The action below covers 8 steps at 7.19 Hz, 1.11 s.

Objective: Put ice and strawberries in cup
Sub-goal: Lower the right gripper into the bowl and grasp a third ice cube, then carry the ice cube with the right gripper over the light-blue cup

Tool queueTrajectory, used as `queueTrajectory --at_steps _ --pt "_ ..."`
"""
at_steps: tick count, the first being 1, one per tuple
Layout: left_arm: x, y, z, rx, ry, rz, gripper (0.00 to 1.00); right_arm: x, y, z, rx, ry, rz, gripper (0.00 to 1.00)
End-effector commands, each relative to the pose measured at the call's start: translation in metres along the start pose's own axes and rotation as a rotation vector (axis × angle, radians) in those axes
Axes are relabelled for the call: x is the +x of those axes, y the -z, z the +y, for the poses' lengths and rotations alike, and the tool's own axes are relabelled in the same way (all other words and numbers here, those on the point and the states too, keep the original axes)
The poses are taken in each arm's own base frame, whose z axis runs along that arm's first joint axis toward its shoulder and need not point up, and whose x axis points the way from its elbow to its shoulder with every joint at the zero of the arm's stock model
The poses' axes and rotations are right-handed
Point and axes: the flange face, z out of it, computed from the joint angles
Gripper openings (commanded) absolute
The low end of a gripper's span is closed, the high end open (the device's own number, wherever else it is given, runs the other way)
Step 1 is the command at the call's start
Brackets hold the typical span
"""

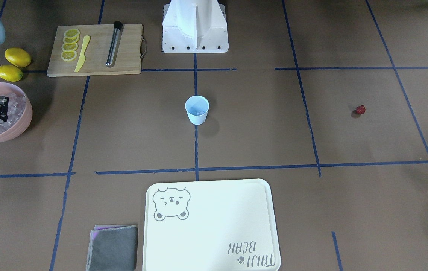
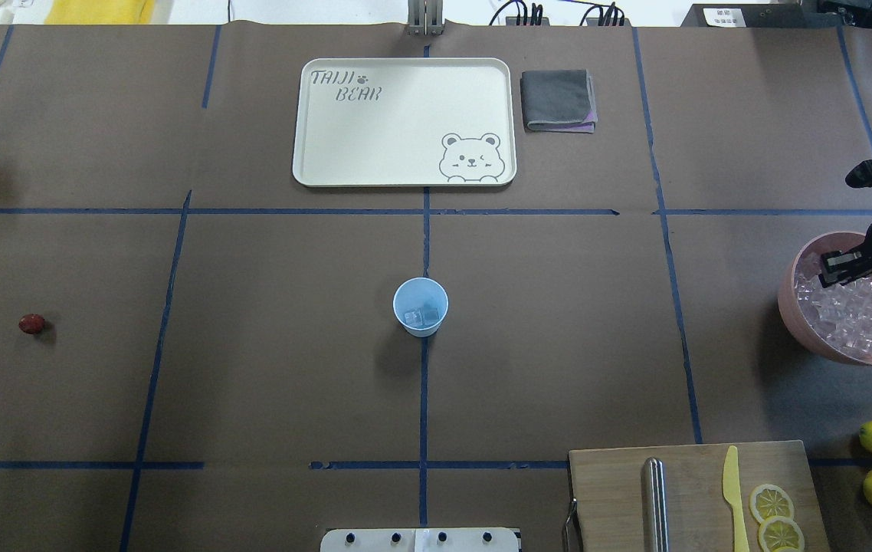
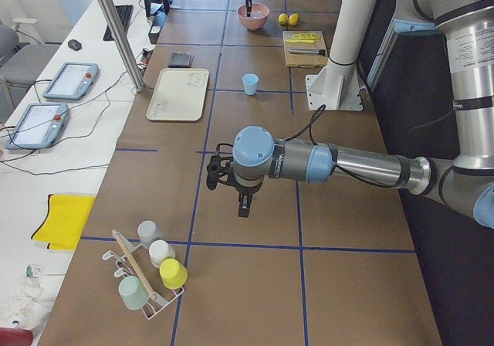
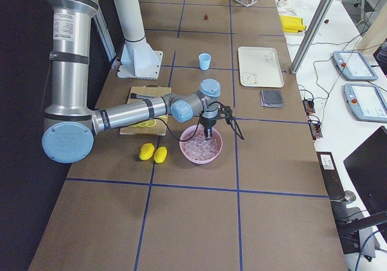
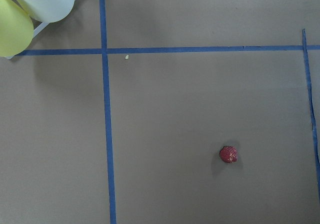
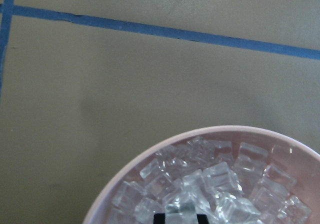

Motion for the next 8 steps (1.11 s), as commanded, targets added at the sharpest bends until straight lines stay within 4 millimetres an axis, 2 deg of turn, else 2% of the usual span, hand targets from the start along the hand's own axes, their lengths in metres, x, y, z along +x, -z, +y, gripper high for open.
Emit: queueTrajectory --at_steps 1,2,3,4,6,7,8 --pt "0.000 0.000 0.000 0.001 -0.001 0.000 1.00 -0.036 0.048 0.002 0.062 0.007 -0.059 0.00" --pt "0.000 0.000 0.000 0.001 -0.001 0.000 1.00 -0.064 0.074 -0.010 0.092 -0.030 -0.086 0.00" --pt "0.001 0.000 0.000 0.001 -0.001 0.002 1.00 -0.111 0.095 -0.032 0.095 -0.111 -0.116 0.00" --pt "0.000 0.000 0.000 0.001 0.002 0.000 1.00 -0.177 0.099 -0.040 0.079 -0.158 -0.168 0.00" --pt "0.001 0.000 0.000 0.001 0.002 0.002 1.00 -0.311 0.098 -0.028 0.061 -0.255 -0.253 0.00" --pt "0.001 0.000 0.000 -0.001 0.003 0.012 1.00 -0.366 0.101 -0.023 0.057 -0.298 -0.262 0.00" --pt "0.002 0.000 0.000 -0.001 0.003 0.014 1.00 -0.429 0.097 -0.026 0.077 -0.342 -0.273 0.00"
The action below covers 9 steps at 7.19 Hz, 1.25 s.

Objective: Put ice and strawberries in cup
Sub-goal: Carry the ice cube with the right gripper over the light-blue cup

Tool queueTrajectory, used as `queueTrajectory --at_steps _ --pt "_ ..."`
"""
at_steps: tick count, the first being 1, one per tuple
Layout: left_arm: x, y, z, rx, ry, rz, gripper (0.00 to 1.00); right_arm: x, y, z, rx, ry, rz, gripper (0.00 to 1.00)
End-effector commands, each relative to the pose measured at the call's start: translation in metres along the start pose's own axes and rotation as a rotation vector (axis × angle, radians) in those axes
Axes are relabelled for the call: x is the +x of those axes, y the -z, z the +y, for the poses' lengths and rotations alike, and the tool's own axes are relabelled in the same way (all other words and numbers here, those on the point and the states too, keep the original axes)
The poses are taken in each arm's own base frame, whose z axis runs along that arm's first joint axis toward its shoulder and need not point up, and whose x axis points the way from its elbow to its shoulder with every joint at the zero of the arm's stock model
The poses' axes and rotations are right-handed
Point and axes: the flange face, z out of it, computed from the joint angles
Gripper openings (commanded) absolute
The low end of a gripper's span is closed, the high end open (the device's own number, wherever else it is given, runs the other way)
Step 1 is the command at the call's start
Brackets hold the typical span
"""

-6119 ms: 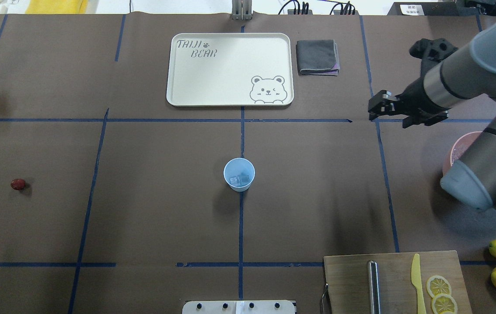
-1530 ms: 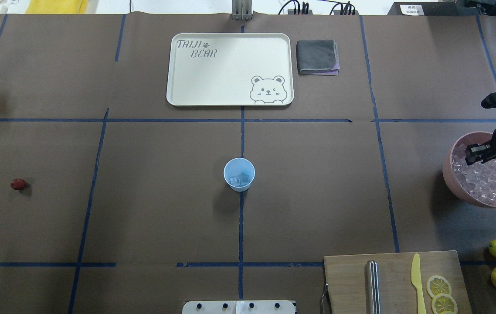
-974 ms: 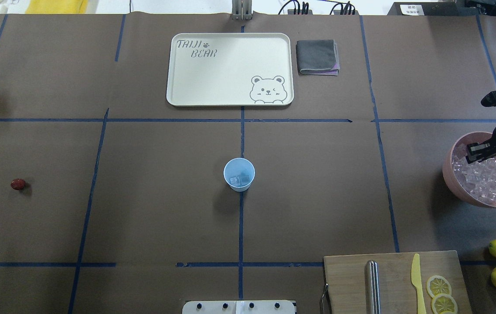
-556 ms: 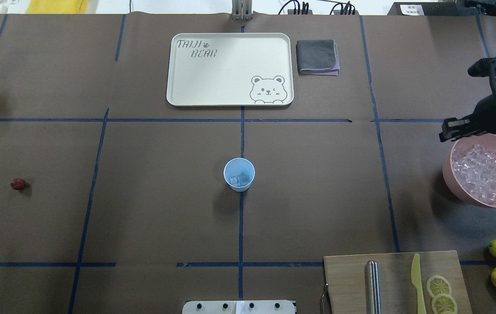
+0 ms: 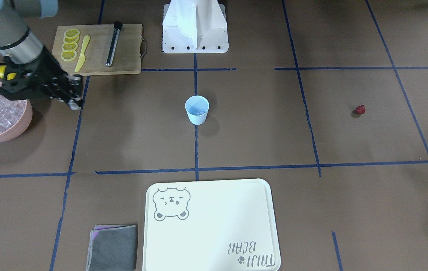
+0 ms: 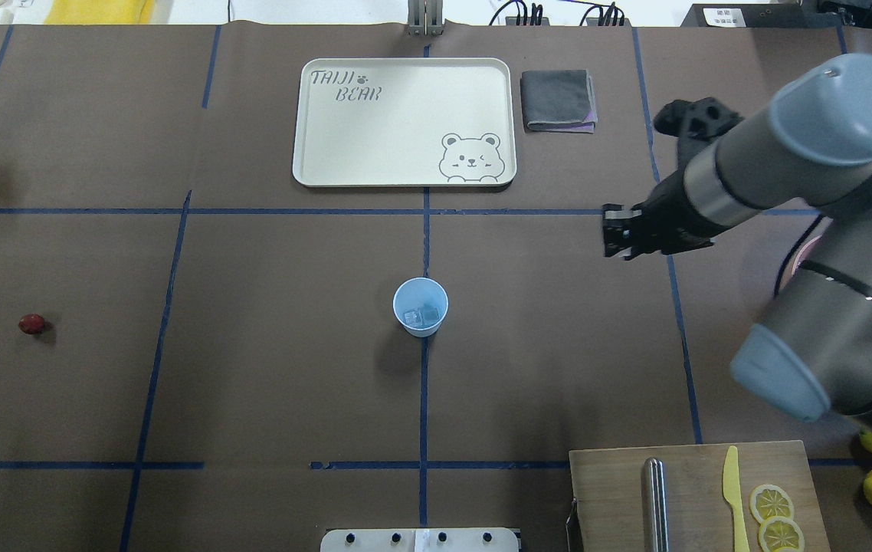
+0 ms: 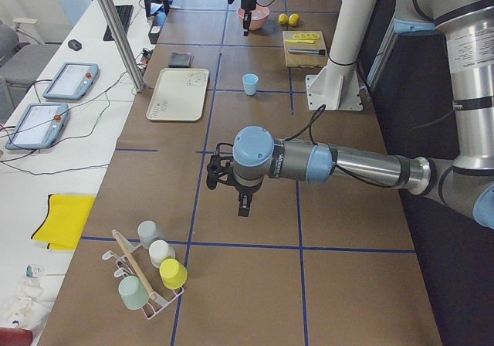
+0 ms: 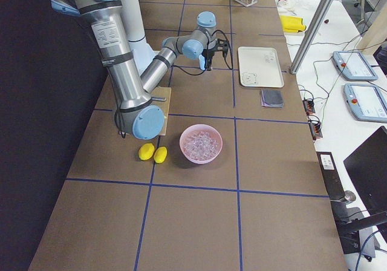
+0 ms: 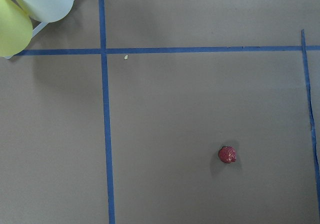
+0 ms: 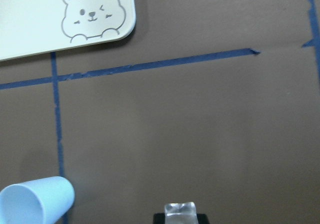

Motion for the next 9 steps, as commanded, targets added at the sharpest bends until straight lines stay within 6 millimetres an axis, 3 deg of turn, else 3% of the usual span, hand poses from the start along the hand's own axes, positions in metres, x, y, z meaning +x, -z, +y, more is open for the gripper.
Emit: queueTrajectory --at_steps 1,3,5,6,7,9 --pt "0.000 0.000 0.000 -0.001 0.001 0.005 1.00 -0.111 -0.040 0.037 0.024 -0.087 -0.017 0.00" --pt "0.000 0.000 0.000 -0.001 0.001 0.005 1.00 -0.157 -0.071 0.044 0.039 -0.101 -0.010 0.01" --pt "0.001 0.000 0.000 0.000 -0.001 0.005 1.00 -0.163 -0.096 0.050 0.031 -0.089 -0.018 0.07" --pt "0.001 0.000 0.000 -0.001 0.000 0.005 1.00 -0.159 -0.105 0.051 0.026 -0.090 -0.001 0.47" --pt "0.001 -0.002 0.000 -0.004 0.000 0.005 1.00 -0.155 -0.109 0.053 0.023 -0.088 0.007 0.50" --pt "0.012 -0.016 -0.002 -0.039 0.023 0.008 1.00 -0.152 -0.118 0.051 0.022 -0.086 0.024 0.97"
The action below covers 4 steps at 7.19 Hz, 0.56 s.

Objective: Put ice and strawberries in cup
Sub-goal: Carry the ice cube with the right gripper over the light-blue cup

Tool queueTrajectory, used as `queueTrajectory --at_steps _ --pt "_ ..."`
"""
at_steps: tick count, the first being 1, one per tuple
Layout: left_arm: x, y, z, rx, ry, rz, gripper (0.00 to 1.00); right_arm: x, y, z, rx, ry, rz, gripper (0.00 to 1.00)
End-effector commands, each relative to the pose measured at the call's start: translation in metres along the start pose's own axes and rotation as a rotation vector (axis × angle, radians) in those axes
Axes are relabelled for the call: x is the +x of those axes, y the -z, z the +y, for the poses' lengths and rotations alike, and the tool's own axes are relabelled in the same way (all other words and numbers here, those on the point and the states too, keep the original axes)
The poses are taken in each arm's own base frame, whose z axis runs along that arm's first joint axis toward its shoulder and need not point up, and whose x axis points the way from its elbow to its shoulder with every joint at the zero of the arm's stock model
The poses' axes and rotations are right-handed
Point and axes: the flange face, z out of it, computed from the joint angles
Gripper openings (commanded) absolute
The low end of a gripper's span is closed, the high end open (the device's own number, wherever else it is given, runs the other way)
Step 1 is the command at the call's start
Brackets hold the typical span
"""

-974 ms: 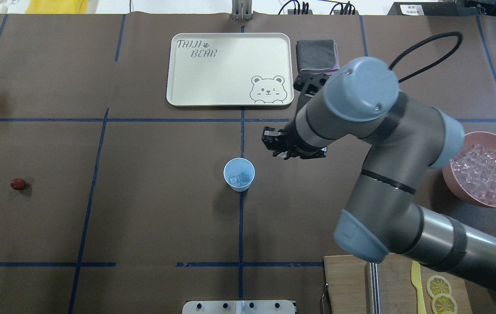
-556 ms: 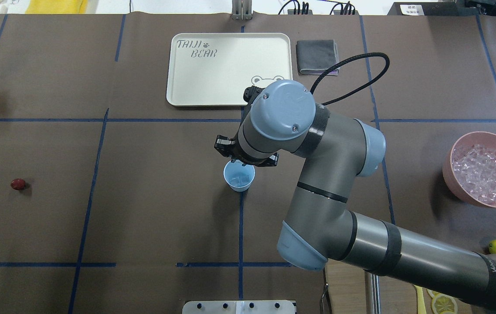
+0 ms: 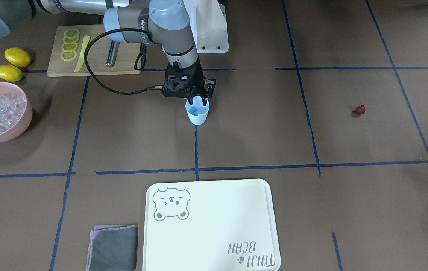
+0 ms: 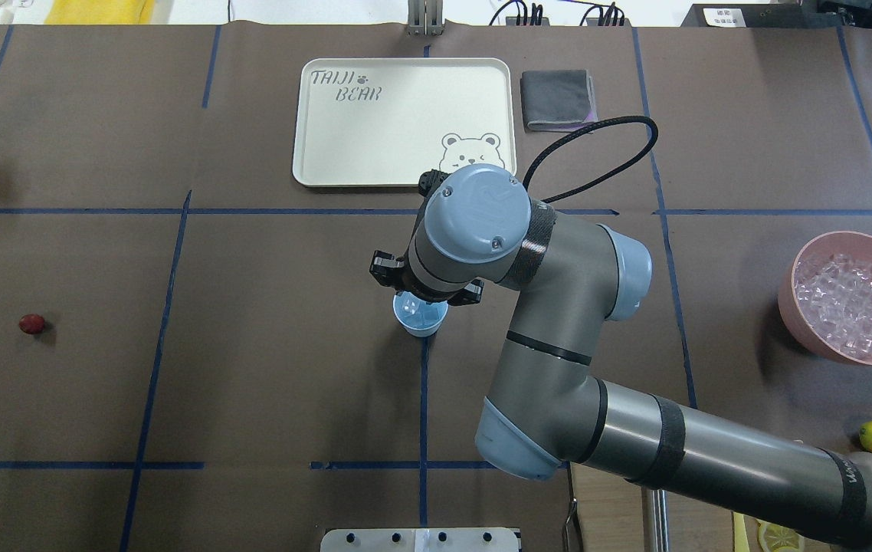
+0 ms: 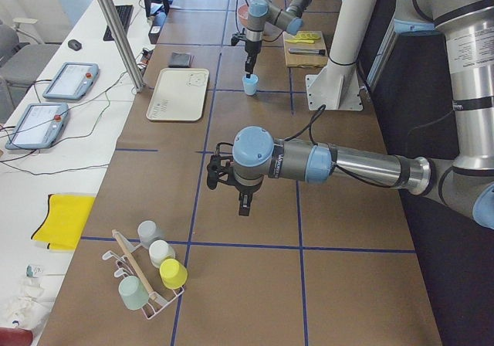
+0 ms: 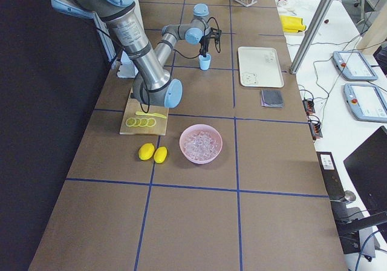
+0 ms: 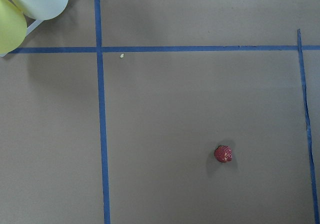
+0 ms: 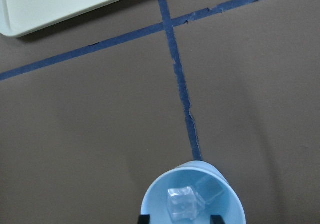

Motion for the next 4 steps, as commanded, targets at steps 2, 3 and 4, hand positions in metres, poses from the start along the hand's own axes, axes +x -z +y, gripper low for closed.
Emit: queueTrajectory --at_steps 2,3,4 --pt "0.047 -0.054 -0.009 -0.073 0.040 -0.003 1.00 0.011 0.044 -0.031 0.035 -0.029 -0.024 0.98" --pt "0.086 -0.089 -0.018 -0.077 0.028 -0.050 1.00 0.055 0.069 -0.059 0.037 -0.070 -0.005 0.98" --pt "0.119 -0.131 -0.017 -0.078 0.050 -0.140 1.00 0.119 0.098 -0.084 0.019 -0.022 -0.004 0.98"
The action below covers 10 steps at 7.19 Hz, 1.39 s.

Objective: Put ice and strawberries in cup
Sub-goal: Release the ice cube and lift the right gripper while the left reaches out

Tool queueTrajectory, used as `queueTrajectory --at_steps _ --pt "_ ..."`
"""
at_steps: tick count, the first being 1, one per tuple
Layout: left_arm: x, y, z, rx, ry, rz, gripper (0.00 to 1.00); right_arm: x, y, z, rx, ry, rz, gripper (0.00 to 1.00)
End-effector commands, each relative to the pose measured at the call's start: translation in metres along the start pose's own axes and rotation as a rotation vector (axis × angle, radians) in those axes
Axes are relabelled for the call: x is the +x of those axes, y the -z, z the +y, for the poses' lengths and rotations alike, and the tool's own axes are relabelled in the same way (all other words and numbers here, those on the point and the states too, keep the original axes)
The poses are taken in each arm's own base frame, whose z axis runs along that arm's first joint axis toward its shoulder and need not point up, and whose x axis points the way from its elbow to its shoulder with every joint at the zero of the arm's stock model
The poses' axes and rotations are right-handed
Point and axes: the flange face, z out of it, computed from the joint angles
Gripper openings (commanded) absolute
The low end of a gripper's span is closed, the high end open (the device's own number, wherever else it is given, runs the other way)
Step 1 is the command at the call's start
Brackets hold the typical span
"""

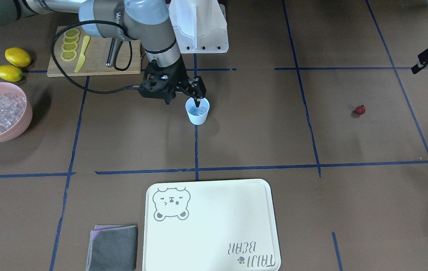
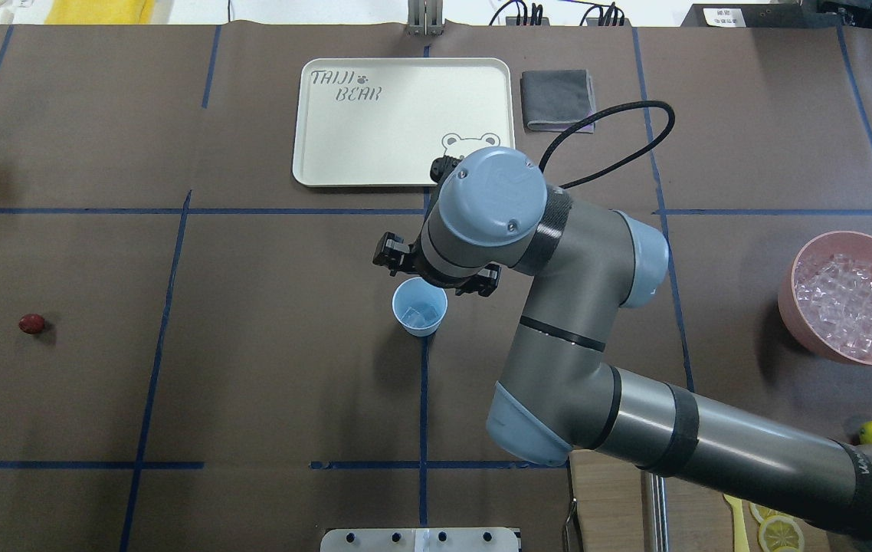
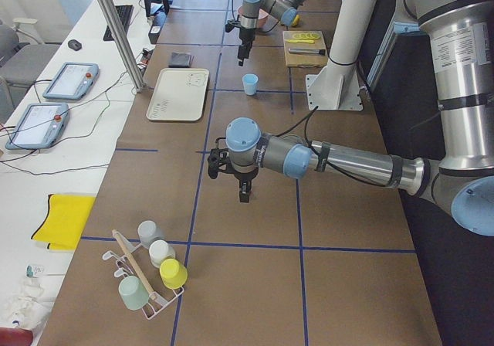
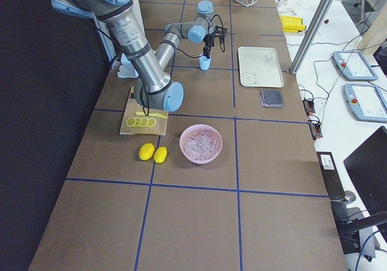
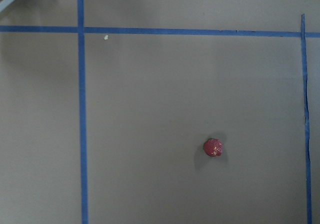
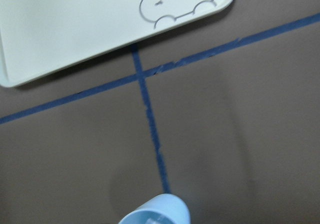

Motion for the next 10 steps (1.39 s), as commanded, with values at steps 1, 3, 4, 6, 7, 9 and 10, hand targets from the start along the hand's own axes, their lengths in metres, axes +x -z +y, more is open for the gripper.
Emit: queueTrajectory --at_steps 1,3,4,6,7,9,10 --pt "0.074 -0.082 0.001 0.002 0.003 -0.142 1.00 0.112 0.062 -0.062 -0.018 0.070 0.009 0.98" --pt "0.078 -0.138 -0.010 0.053 0.039 -0.164 1.00 0.171 0.084 -0.098 -0.031 0.109 0.026 0.98" --pt "0.069 -0.156 -0.011 0.080 0.057 -0.149 1.00 0.178 0.084 -0.101 -0.026 0.116 0.034 0.98" --pt "0.077 -0.178 -0.006 0.058 0.022 -0.137 1.00 0.178 0.082 -0.102 -0.017 0.124 0.041 0.99" --pt "0.077 -0.185 -0.009 0.053 0.025 -0.141 1.00 0.177 0.083 -0.102 -0.016 0.124 0.039 0.99" --pt "0.080 -0.185 -0.010 0.052 0.025 -0.138 0.90 0.176 0.084 -0.102 -0.015 0.126 0.036 0.99" --pt "0.080 -0.185 -0.010 0.053 0.042 -0.137 0.83 0.174 0.085 -0.102 -0.014 0.127 0.033 0.99"
